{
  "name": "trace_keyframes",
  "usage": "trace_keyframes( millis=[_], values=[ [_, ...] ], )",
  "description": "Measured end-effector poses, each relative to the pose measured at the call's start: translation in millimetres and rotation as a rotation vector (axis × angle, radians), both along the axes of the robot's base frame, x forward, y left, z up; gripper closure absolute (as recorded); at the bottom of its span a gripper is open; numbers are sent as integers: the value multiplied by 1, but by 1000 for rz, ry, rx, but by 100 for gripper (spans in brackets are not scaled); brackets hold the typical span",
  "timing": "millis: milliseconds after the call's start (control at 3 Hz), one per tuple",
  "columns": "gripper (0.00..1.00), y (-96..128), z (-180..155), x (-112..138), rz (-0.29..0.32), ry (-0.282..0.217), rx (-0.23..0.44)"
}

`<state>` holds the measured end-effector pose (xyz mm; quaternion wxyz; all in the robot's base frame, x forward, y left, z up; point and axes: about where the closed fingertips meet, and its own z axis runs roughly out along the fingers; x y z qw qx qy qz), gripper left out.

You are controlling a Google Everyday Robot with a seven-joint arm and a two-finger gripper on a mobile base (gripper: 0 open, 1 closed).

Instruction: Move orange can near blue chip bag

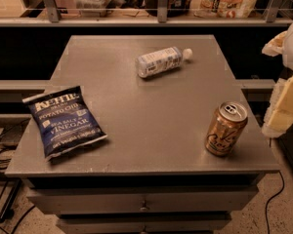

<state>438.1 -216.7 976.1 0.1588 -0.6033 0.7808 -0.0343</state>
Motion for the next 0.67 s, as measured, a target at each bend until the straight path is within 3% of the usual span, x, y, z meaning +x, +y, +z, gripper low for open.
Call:
trace_keyframes(
  millis=[333,667],
  values=[
    [0,0,0,0,0,0,0],
    [0,2,-8,1,62,-6,88]
  ],
)
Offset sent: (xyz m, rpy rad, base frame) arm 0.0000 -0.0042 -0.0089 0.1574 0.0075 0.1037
